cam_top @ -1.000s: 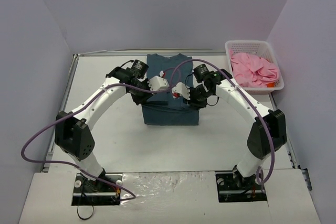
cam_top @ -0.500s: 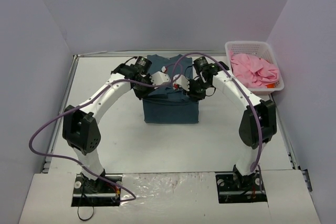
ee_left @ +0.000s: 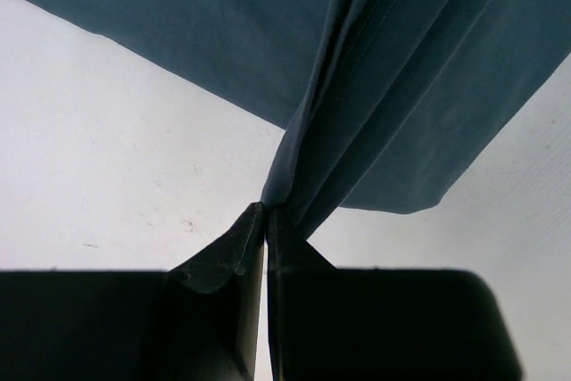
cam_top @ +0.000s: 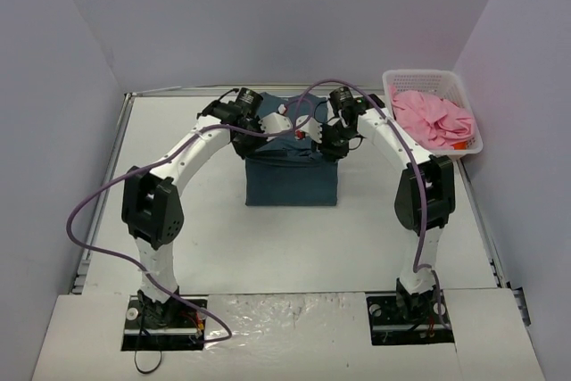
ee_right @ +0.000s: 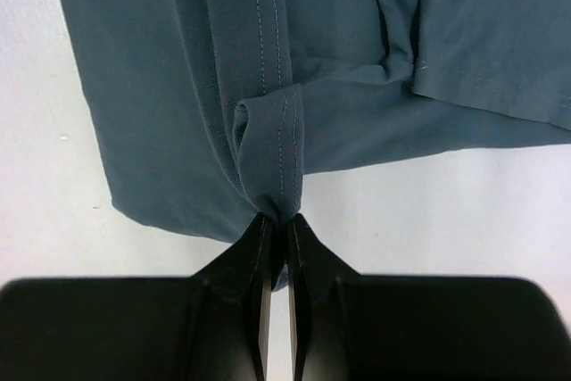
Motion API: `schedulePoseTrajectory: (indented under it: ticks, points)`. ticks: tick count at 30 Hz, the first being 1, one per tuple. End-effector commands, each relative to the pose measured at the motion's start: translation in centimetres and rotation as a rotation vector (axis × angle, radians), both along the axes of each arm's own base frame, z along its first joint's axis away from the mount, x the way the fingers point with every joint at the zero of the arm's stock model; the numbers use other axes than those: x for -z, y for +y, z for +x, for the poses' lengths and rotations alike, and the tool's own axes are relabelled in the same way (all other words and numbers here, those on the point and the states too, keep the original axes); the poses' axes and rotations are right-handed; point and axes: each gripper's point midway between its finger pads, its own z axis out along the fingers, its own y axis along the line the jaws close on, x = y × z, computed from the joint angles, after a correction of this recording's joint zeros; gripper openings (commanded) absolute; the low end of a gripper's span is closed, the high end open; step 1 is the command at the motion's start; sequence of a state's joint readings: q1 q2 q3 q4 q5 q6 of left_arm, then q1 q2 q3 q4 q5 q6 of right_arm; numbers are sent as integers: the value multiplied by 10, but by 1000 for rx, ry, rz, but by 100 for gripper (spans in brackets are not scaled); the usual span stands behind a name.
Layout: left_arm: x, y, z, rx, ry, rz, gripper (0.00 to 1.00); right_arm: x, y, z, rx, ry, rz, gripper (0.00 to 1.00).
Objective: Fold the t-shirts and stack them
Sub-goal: Fold the folded rectangular tshirt in 1/3 of the way
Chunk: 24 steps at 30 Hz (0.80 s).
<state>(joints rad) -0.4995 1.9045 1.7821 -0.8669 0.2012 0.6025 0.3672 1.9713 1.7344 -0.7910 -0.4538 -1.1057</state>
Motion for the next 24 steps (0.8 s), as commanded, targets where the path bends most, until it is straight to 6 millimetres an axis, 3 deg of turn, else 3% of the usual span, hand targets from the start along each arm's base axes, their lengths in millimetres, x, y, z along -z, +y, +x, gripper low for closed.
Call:
schedulePoseTrajectory:
  ticks: [1,24]
  points:
    - [-19,-13,6,98,-63,-6,2,2,-8,15,76,14,-6,0]
    - [14,-13,41,78,-57,10,2,43,0,60,80,46,13,0]
